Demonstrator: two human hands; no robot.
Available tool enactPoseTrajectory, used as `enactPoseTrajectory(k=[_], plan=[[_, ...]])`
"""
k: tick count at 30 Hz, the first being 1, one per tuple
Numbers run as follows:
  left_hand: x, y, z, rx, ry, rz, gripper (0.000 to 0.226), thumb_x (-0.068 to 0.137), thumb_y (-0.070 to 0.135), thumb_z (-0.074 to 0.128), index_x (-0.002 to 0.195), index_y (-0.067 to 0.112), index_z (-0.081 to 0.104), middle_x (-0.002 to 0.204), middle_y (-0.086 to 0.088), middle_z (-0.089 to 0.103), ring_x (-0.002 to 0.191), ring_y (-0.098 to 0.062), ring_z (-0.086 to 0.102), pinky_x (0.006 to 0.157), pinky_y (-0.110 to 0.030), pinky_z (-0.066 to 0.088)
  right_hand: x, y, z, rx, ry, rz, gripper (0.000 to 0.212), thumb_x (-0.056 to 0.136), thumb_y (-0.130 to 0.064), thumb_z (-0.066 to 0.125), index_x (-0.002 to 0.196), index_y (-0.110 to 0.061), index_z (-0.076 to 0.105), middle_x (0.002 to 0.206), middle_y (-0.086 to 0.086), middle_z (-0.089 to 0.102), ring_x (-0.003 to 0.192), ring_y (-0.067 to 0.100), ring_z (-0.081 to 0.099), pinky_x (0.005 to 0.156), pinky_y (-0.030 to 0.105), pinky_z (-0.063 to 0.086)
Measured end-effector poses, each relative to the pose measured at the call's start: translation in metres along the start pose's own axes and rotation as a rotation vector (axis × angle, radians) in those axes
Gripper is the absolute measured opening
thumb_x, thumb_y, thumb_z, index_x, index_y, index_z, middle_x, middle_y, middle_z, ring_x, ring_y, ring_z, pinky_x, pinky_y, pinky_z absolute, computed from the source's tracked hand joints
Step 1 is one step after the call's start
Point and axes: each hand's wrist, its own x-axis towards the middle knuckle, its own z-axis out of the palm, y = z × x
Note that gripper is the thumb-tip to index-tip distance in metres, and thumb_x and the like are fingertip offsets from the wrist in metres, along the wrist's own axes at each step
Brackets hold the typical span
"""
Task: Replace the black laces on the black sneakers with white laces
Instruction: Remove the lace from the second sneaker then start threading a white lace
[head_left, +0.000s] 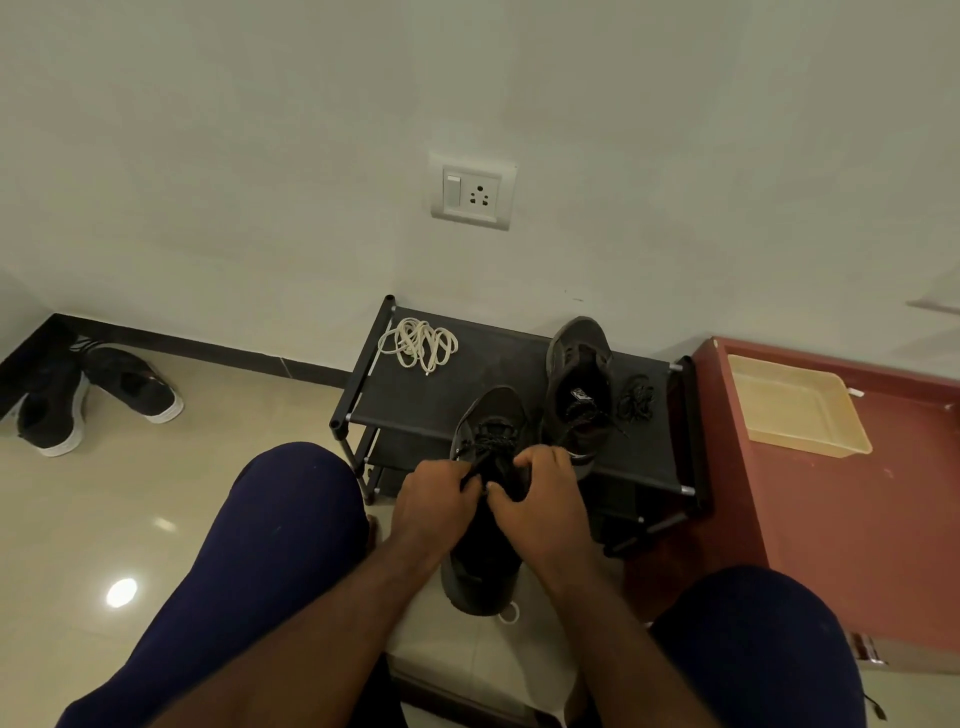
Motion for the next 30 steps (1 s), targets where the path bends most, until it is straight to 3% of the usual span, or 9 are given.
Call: enactPoseTrajectory(k=[5, 11, 17, 20, 22, 25, 27, 29, 30], plan=[[-0.003, 0.003, -0.003, 0.054, -0.054, 0.048, 0.022, 0.094, 0.03, 0.055, 0.083, 0.017, 0.068, 0.076, 0.0, 0.065, 0.069, -0.014, 0.062, 0.067, -0.032, 0.055, 0.001, 0.015, 0.011, -0.091, -0.201, 0.127, 0.043, 0.095, -0.017, 0.054, 0.136, -0.022, 0.048, 0.129, 0.004, 0.056, 0.114, 0.025, 0.058, 0.095, 0.035, 0.048], [0.004, 0.002, -0.003, -0.115, -0.113, -0.02, 0.029, 0.098, 0.039, 0.049, 0.094, 0.022, 0.072, 0.084, 0.002, 0.07, 0.078, -0.012, 0.066, 0.075, -0.033, 0.056, 0.005, 0.018, 0.007, -0.141, -0.138, 0.077, 0.056, 0.095, -0.017, 0.05, 0.149, -0.029, 0.044, 0.14, 0.002, 0.058, 0.126, 0.024, 0.056, 0.104, 0.034, 0.045], [0.021, -0.003, 0.009, -0.363, -0.17, -0.119, 0.036, 0.093, 0.034, 0.045, 0.099, 0.01, 0.071, 0.097, -0.015, 0.067, 0.09, -0.022, 0.064, 0.082, -0.036, 0.053, 0.0, 0.016, 0.004, -0.143, -0.122, 0.039, 0.058, 0.094, -0.015, 0.05, 0.149, -0.031, 0.044, 0.137, -0.001, 0.061, 0.121, 0.02, 0.059, 0.099, 0.03, 0.046], [0.033, -0.022, 0.021, -0.396, -0.175, -0.231, 0.058, 0.069, 0.051, 0.046, 0.118, 0.032, 0.068, 0.122, -0.01, 0.061, 0.112, -0.024, 0.061, 0.098, -0.044, 0.051, -0.004, 0.015, 0.005, -0.17, -0.166, 0.021, 0.059, 0.094, -0.016, 0.05, 0.15, -0.032, 0.042, 0.137, 0.0, 0.061, 0.119, 0.02, 0.059, 0.1, 0.032, 0.048], [0.032, -0.019, 0.018, -0.451, -0.177, -0.284, 0.049, 0.067, 0.044, 0.057, 0.114, 0.042, 0.069, 0.134, 0.0, 0.05, 0.126, -0.021, 0.048, 0.106, -0.042, 0.046, -0.005, 0.015, 0.004, -0.181, -0.182, 0.008, 0.059, 0.094, -0.015, 0.05, 0.15, -0.032, 0.043, 0.137, 0.0, 0.061, 0.12, 0.022, 0.059, 0.1, 0.033, 0.049], [0.021, 0.007, -0.001, -0.58, -0.242, -0.28, 0.037, 0.06, 0.035, 0.063, 0.091, 0.051, 0.072, 0.146, 0.006, 0.037, 0.138, -0.018, 0.032, 0.115, -0.042, 0.034, -0.008, 0.014, 0.005, -0.191, -0.225, -0.06, 0.058, 0.093, -0.015, 0.05, 0.146, -0.036, 0.046, 0.132, -0.003, 0.064, 0.114, 0.019, 0.062, 0.094, 0.035, 0.052], [0.017, 0.02, -0.009, -0.708, -0.235, -0.253, 0.031, 0.067, 0.024, 0.062, 0.092, 0.033, 0.078, 0.128, 0.007, 0.056, 0.133, -0.019, 0.04, 0.114, -0.036, 0.034, -0.012, 0.011, 0.007, -0.199, -0.245, -0.085, 0.059, 0.093, -0.013, 0.05, 0.147, -0.035, 0.044, 0.134, -0.003, 0.062, 0.115, 0.02, 0.061, 0.094, 0.036, 0.052], [0.013, 0.044, -0.025, -0.889, -0.243, -0.202, 0.026, 0.076, 0.014, 0.06, 0.096, 0.009, 0.075, 0.097, 0.005, 0.063, 0.108, -0.018, 0.056, 0.099, -0.026, 0.046, -0.014, 0.011, 0.01, -0.208, -0.247, -0.071, 0.06, 0.094, -0.013, 0.051, 0.15, -0.032, 0.042, 0.139, 0.0, 0.059, 0.12, 0.023, 0.059, 0.098, 0.038, 0.051], [0.012, 0.056, -0.035, -0.932, -0.252, -0.154, 0.027, 0.074, 0.018, 0.059, 0.096, 0.009, 0.072, 0.089, 0.004, 0.061, 0.099, -0.016, 0.057, 0.093, -0.027, 0.047, -0.014, 0.012, 0.011, -0.208, -0.251, -0.056, 0.061, 0.093, -0.013, 0.051, 0.15, -0.032, 0.041, 0.14, 0.002, 0.059, 0.121, 0.024, 0.059, 0.1, 0.039, 0.05]])
